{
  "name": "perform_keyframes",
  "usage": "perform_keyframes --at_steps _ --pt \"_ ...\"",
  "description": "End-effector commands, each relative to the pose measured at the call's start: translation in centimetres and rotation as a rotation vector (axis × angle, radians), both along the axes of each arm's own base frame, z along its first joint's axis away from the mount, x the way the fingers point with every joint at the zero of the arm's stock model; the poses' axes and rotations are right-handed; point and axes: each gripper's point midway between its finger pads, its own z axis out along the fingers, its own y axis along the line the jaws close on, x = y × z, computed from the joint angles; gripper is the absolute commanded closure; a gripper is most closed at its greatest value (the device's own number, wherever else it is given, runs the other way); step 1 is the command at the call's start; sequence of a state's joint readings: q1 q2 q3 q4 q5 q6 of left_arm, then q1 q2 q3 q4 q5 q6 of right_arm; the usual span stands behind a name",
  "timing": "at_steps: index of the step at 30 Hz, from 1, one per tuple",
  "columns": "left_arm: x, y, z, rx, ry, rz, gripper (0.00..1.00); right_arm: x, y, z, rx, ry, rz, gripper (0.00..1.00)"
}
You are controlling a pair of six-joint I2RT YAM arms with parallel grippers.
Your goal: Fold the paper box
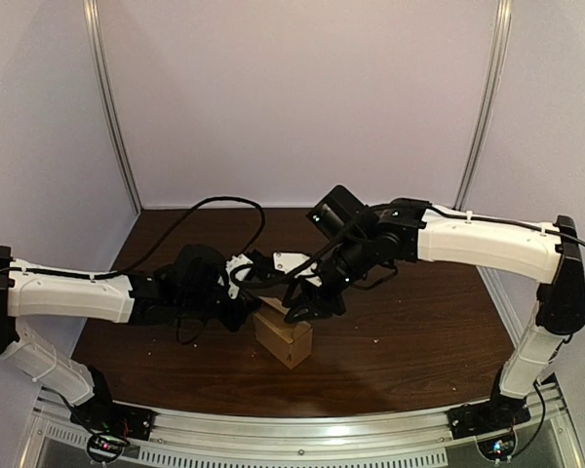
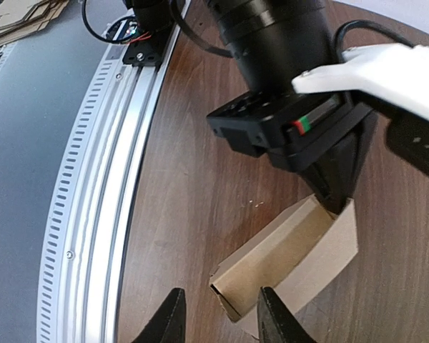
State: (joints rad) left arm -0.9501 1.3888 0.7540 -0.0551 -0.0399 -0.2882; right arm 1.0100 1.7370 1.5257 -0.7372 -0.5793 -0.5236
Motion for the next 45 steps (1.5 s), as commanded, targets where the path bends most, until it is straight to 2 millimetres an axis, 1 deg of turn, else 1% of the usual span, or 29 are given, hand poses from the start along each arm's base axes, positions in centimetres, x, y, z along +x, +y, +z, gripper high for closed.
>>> perform_keyframes --at_steps 1,4,8,12,14,16,19,21,23,24,27,31,33,36,38,40,41,45 --pt "-3.9 4.0 -6.9 0.246 0.202 -0.037 1.0 1.5 -0.5 2.1 0.035 -0.04 -0.056 0.65" --pt "-3.9 4.1 -6.9 0.248 0.201 -0.035 1.0 1.5 -0.5 0.5 0.005 -0.026 -0.055 0.64" --pt "-3.8 4.1 -6.8 0.245 0.197 -0.033 1.0 1.3 -0.7 -2.6 -0.061 0.016 -0.044 0.64" --pt "-3.8 4.1 -7.0 0.244 0.196 -0.032 1.0 0.4 -0.8 -5.9 -0.128 0.065 -0.018 0.65" --pt "-3.8 4.0 -7.1 0.242 0.196 -0.032 1.0 0.1 -0.9 -6.9 -0.152 0.076 -0.01 0.65" --pt "-3.8 4.0 -7.2 0.241 0.199 -0.03 1.0 0.1 -0.9 -7.5 -0.164 0.077 -0.011 0.66" --pt "-3.8 4.0 -6.9 0.234 0.199 -0.03 1.0 0.4 -0.8 -7.6 -0.164 0.065 -0.016 0.66" --pt "-3.7 4.1 -6.3 0.222 0.186 -0.021 0.99 0.4 -0.8 -7.5 -0.161 0.064 -0.018 0.66" --pt "-3.6 4.2 -5.4 0.2 0.165 -0.013 0.92 0.4 -0.8 -7.6 -0.163 0.065 -0.019 0.66" --pt "-3.7 4.3 -4.7 0.187 0.154 -0.009 0.87 0.4 -0.8 -7.6 -0.164 0.064 -0.02 0.65" --pt "-3.8 5.0 -2.3 0.143 0.127 0.014 0.81 0.5 -0.9 -7.8 -0.168 0.059 -0.021 0.65" --pt "-4.3 5.4 1.7 0.035 0.081 0.025 0.71 0.6 -0.8 -7.5 -0.161 0.051 -0.022 0.65" --pt "-4.0 5.7 4.0 -0.011 0.043 0.049 0.67 0.7 -0.7 -7.3 -0.157 0.047 -0.023 0.65" --pt "-3.1 5.6 5.9 -0.032 0.001 0.078 0.64 0.7 -0.6 -7.2 -0.154 0.043 -0.021 0.65" --pt "-2.0 5.6 6.2 -0.002 -0.005 0.127 0.64 0.7 -0.6 -7.3 -0.158 0.041 -0.021 0.65" --pt "-1.1 5.2 5.7 0.048 0.017 0.161 0.65 0.7 -0.7 -7.4 -0.163 0.034 -0.019 0.65" --pt "-0.4 4.7 5.2 0.071 0.034 0.181 0.66 0.7 -0.7 -7.5 -0.165 0.027 -0.015 0.65" --pt "0.9 3.1 4.0 0.089 0.057 0.208 0.68 0.6 -0.7 -7.7 -0.17 0.013 -0.011 0.65"
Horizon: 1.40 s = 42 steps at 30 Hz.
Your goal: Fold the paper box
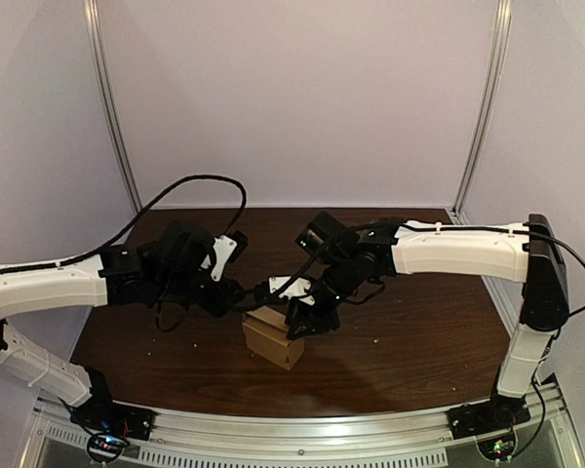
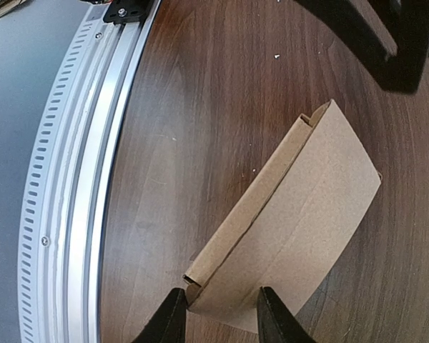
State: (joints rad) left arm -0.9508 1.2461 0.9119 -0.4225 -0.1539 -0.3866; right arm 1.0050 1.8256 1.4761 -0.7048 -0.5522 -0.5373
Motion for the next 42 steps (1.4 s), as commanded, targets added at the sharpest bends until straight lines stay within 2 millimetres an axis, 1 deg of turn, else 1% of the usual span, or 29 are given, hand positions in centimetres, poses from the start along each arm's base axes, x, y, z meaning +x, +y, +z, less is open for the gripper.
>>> perform_keyframes --at_steps 1,3,5,7,11,13,15,17,19,21,23,25,27,29,30,32,35,36,40,42 --pt "1.2 -0.8 -1.6 0.045 0.033 0.054 0.69 -0.2 -0.6 -2.3 -0.073 -0.014 0.0 0.65" --pt "1.0 -1.2 -2.4 0.054 0.056 0.031 0.71 -0.2 -0.6 -2.2 -0.072 -0.014 0.0 0.65" --pt "0.4 -0.9 -3.9 0.07 0.083 0.025 0.72 -0.2 -0.6 -2.3 -0.077 -0.014 0.0 0.65" --pt "-0.6 -0.6 -5.5 0.068 0.113 -0.005 0.72 -0.3 -0.6 -2.5 -0.081 -0.017 0.001 0.65" --pt "-1.9 1.6 -9.5 0.086 0.142 0.031 0.73 -0.5 -0.9 -3.5 -0.113 -0.02 0.008 0.65" --pt "-2.0 1.7 -10.2 0.077 0.148 0.039 0.73 -0.6 -1.0 -4.0 -0.121 -0.023 0.011 0.65" --pt "-1.8 1.5 -10.1 0.072 0.14 0.039 0.73 -0.7 -1.0 -4.6 -0.134 -0.031 0.021 0.65" --pt "-1.3 1.6 -9.6 0.088 0.121 0.053 0.74 -0.9 -1.2 -5.2 -0.156 -0.045 0.035 0.65" --pt "-0.3 2.5 -8.4 0.127 0.072 0.107 0.75 -0.9 -1.2 -5.2 -0.16 -0.053 0.039 0.65" --pt "0.6 3.3 -6.3 0.134 0.013 0.157 0.75 -0.9 -1.2 -4.9 -0.153 -0.06 0.039 0.65" --pt "1.3 3.5 -3.6 0.094 -0.046 0.186 0.75 -0.8 -1.2 -4.7 -0.151 -0.073 0.036 0.65" --pt "1.7 3.3 -1.0 0.04 -0.095 0.191 0.74 -0.7 -1.2 -4.6 -0.149 -0.082 0.036 0.65" --pt "1.7 2.6 0.8 -0.007 -0.117 0.165 0.74 -0.6 -1.1 -4.5 -0.146 -0.085 0.036 0.64" --pt "1.6 1.4 1.7 -0.052 -0.115 0.124 0.74 -0.7 -1.1 -4.6 -0.145 -0.081 0.037 0.64" --pt "1.4 0.8 1.6 -0.069 -0.105 0.102 0.74 -0.7 -1.0 -4.6 -0.145 -0.079 0.037 0.64" --pt "1.2 -0.3 1.1 -0.088 -0.078 0.063 0.74 -0.7 -1.1 -4.7 -0.149 -0.073 0.036 0.64" --pt "0.9 -1.1 -0.8 -0.083 -0.04 0.034 0.75 -0.7 -1.0 -4.6 -0.146 -0.074 0.036 0.64" --pt "0.8 -1.3 -1.7 -0.079 -0.026 0.03 0.75 -0.7 -1.0 -4.7 -0.148 -0.072 0.035 0.64" --pt "0.0 -1.2 -6.4 -0.017 0.063 0.017 0.76 -0.7 -1.0 -4.7 -0.149 -0.075 0.035 0.64" --pt "-0.5 -0.8 -8.4 0.014 0.097 0.026 0.76 -0.7 -1.1 -4.8 -0.152 -0.073 0.035 0.64"
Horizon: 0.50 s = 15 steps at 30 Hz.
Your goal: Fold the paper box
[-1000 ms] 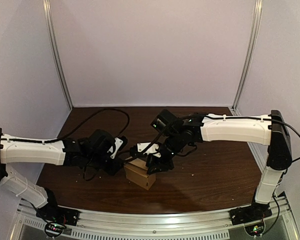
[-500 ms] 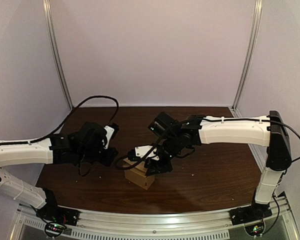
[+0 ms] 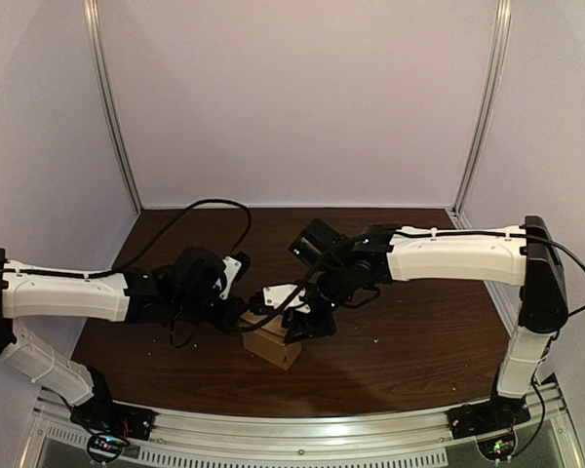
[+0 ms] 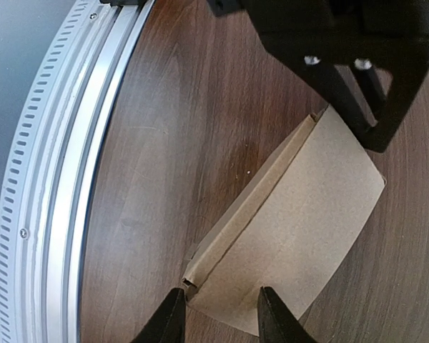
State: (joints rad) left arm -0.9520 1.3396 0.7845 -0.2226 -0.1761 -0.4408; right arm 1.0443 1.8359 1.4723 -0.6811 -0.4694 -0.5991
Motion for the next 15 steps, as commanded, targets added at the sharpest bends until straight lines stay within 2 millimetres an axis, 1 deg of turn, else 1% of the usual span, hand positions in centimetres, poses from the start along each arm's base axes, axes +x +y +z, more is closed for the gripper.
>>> perform_keyframes --at_steps 1,2,4,7,10,13,15 --pt "-1.3 0.0 -3.8 0.026 0.078 -0.014 0.76 -0.4 -1.7 -3.9 -0.136 0.03 -0.017 0.64" --pt "-1.4 0.3 -4.1 0.032 0.08 -0.006 0.76 -0.5 -1.7 -3.9 -0.136 0.03 -0.016 0.64" --pt "-1.3 0.8 -3.9 0.039 0.066 0.008 0.76 -0.5 -1.6 -4.0 -0.135 0.032 -0.015 0.64" --pt "-0.8 1.0 -2.9 0.053 0.032 0.018 0.77 -0.5 -1.4 -3.5 -0.128 0.036 -0.012 0.64" --pt "0.0 1.1 -0.8 0.046 -0.021 0.037 0.77 -0.4 -1.3 -2.0 -0.106 0.02 -0.013 0.64" --pt "0.9 1.6 2.4 0.011 -0.102 0.077 0.77 -0.2 -1.2 -0.3 -0.077 0.0 -0.015 0.64" --pt "1.2 1.5 4.4 -0.032 -0.143 0.084 0.79 -0.2 -1.1 0.2 -0.066 -0.007 -0.016 0.64"
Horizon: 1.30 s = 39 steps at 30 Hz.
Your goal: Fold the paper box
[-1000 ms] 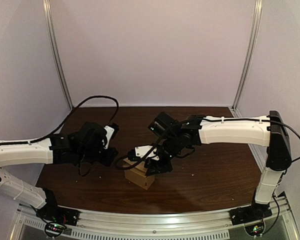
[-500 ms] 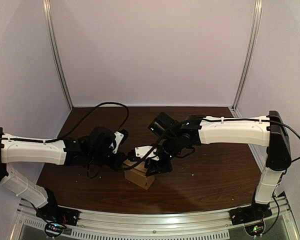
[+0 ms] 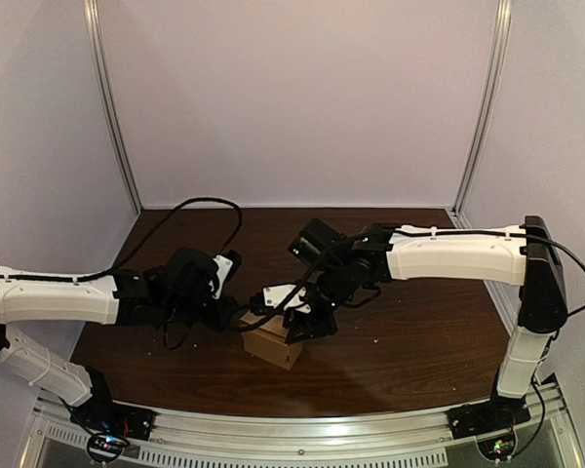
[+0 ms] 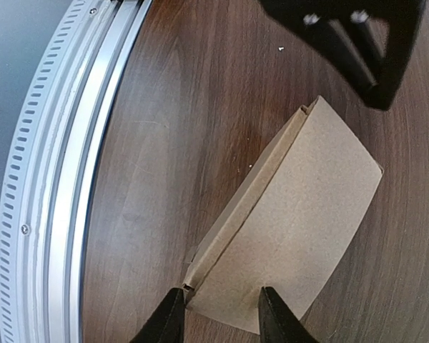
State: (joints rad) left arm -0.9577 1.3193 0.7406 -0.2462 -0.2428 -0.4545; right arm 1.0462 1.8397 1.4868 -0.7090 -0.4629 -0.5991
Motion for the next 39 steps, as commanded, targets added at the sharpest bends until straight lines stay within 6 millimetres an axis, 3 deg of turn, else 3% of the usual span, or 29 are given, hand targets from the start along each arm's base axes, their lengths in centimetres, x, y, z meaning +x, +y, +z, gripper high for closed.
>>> perform_keyframes --at_steps 1,4,7,11,15,18,20,26,28,31,33,39 --pt "1.4 -0.6 6.4 -0.11 -0.151 0.024 0.8 0.0 -0.8 0.3 -0.047 -0.012 -0.015 0.64" --pt "0.8 -1.8 7.2 -0.17 -0.135 -0.026 0.81 0.0 -0.8 -0.2 -0.057 -0.006 -0.016 0.64" --pt "0.0 -3.4 5.8 -0.215 -0.068 -0.079 0.82 0.0 -0.8 -0.6 -0.065 0.0 -0.016 0.64" --pt "-1.7 -4.6 1.7 -0.214 0.031 -0.105 0.85 0.0 -0.8 -0.7 -0.064 -0.002 -0.018 0.64" --pt "-2.6 -3.2 -3.9 -0.084 0.109 -0.071 0.88 0.0 -0.8 -0.8 -0.065 -0.002 -0.017 0.64" --pt "-2.9 -2.2 -5.6 -0.035 0.115 -0.048 0.88 -0.1 -0.9 -0.6 -0.064 0.0 -0.015 0.64" --pt "-2.8 -2.2 -5.5 -0.045 0.106 -0.045 0.89 -0.2 -1.0 0.9 -0.054 0.006 -0.011 0.64" --pt "-2.1 -2.9 -4.7 -0.044 0.081 -0.053 0.89 -1.3 -2.2 8.3 0.046 0.055 0.029 0.55" --pt "-2.1 -3.0 -4.8 -0.042 0.079 -0.055 0.88 -0.7 -2.1 8.9 0.076 0.065 0.002 0.6" --pt "-2.1 -3.2 -4.8 -0.049 0.08 -0.057 0.89 0.4 -1.6 7.7 0.083 0.092 -0.037 0.75" --pt "-2.1 -3.2 -4.8 -0.058 0.083 -0.054 0.88 0.7 -1.3 6.0 0.08 0.117 -0.045 0.78" --pt "-2.2 -3.0 -4.7 -0.052 0.08 -0.054 0.89 0.1 -1.5 -2.3 -0.045 0.213 -0.051 0.79"
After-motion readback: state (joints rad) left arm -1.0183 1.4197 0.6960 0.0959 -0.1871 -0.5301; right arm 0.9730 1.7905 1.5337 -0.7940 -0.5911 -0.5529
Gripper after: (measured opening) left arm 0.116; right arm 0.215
